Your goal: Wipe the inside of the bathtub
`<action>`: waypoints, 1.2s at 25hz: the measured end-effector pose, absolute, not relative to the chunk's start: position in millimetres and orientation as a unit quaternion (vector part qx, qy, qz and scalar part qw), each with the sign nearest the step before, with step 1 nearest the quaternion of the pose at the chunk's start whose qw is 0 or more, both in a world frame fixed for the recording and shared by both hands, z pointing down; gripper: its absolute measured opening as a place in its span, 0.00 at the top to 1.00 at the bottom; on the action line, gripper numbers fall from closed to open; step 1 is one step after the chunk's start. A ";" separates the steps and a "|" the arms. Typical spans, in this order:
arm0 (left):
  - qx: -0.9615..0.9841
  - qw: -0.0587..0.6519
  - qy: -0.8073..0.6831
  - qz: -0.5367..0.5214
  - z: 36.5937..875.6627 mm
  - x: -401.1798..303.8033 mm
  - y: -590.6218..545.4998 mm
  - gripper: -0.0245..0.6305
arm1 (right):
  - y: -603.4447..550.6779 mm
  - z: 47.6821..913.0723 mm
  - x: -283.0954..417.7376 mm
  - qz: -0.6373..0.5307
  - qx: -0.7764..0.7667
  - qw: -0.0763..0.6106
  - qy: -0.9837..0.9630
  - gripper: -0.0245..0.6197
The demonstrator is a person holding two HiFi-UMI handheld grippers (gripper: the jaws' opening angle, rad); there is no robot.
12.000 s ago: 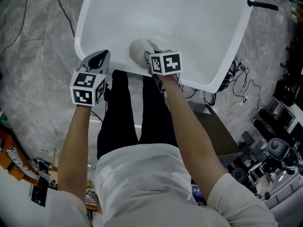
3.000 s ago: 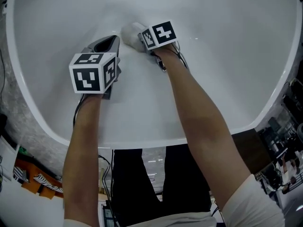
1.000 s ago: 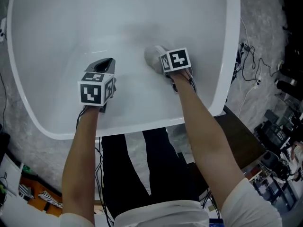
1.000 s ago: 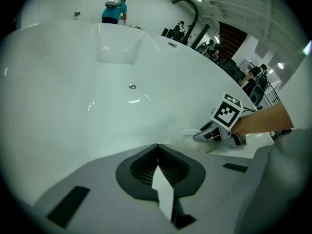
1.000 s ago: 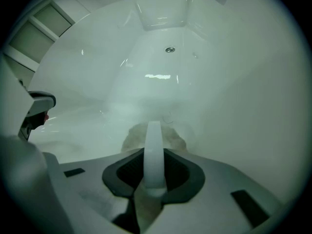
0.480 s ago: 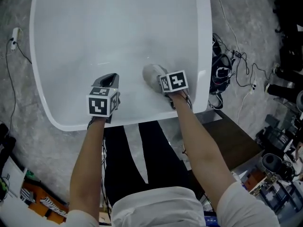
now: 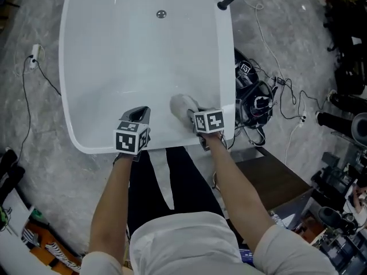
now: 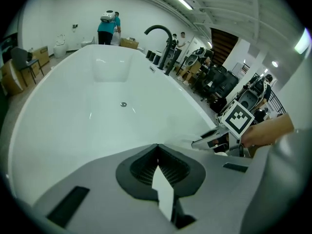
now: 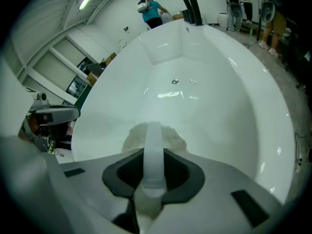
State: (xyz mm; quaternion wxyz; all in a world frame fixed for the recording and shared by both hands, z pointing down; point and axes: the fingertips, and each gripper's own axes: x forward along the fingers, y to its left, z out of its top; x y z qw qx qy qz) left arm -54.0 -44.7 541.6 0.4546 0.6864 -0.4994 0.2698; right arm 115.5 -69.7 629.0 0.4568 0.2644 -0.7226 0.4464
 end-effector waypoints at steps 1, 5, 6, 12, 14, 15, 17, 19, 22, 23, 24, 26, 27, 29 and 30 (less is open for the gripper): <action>0.688 0.452 -0.500 0.269 533.1 -52.9 -41.5 0.94 | -68.2 619.2 114.6 0.448 0.266 0.449 -0.726 0.81; 0.690 0.445 -0.510 0.259 497.6 -51.9 -31.8 0.94 | -64.5 580.2 109.9 0.451 0.267 0.418 -0.742 0.81; 0.690 0.442 -0.513 0.254 488.3 -51.8 -29.3 0.94 | -63.0 569.9 109.0 0.450 0.267 0.411 -0.747 0.81; 0.714 0.410 -0.511 0.249 434.7 -47.1 -8.7 0.94 | -46.5 507.0 105.4 0.436 0.280 0.366 -0.773 0.81; 0.723 0.395 -0.511 0.245 417.3 -48.1 -2.4 0.94 | -38.7 491.2 105.2 0.433 0.289 0.354 -0.777 0.81; 0.730 0.384 -0.508 0.247 410.0 -48.6 1.8 0.94 | -33.6 485.0 104.9 0.432 0.293 0.348 -0.779 0.81; 0.745 0.362 -0.501 0.252 398.0 -48.3 11.2 0.94 | -22.2 474.2 105.1 0.431 0.301 0.336 -0.782 0.81; 0.755 0.349 -0.497 0.247 385.3 -50.6 20.2 0.94 | -11.7 459.5 105.0 0.426 0.310 0.324 -0.786 0.81; 0.766 0.333 -0.502 0.224 358.4 -61.4 36.4 0.94 | 6.1 423.5 96.3 0.408 0.320 0.296 -0.802 0.81; 0.770 0.327 -0.504 0.215 347.9 -65.8 42.9 0.94 | 13.5 409.3 91.8 0.404 0.322 0.281 -0.809 0.81; 0.774 0.320 -0.506 0.206 337.6 -70.3 49.6 0.94 | 21.1 394.8 87.4 0.401 0.326 0.264 -0.815 0.81; 0.783 0.306 -0.506 0.193 318.9 -78.5 62.1 0.94 | 35.2 365.6 79.8 0.399 0.335 0.228 -0.823 0.81; 0.788 0.298 -0.504 0.189 310.9 -82.3 67.5 0.94 | 41.4 351.5 76.0 0.397 0.341 0.210 -0.826 0.81; 0.797 0.281 -0.503 0.182 295.9 -91.4 77.5 0.94 | 53.5 325.2 66.7 0.392 0.349 0.177 -0.833 0.81; 0.800 0.274 -0.503 0.179 289.0 -96.7 82.5 0.95 | 60.0 312.9 61.2 0.389 0.351 0.162 -0.836 0.81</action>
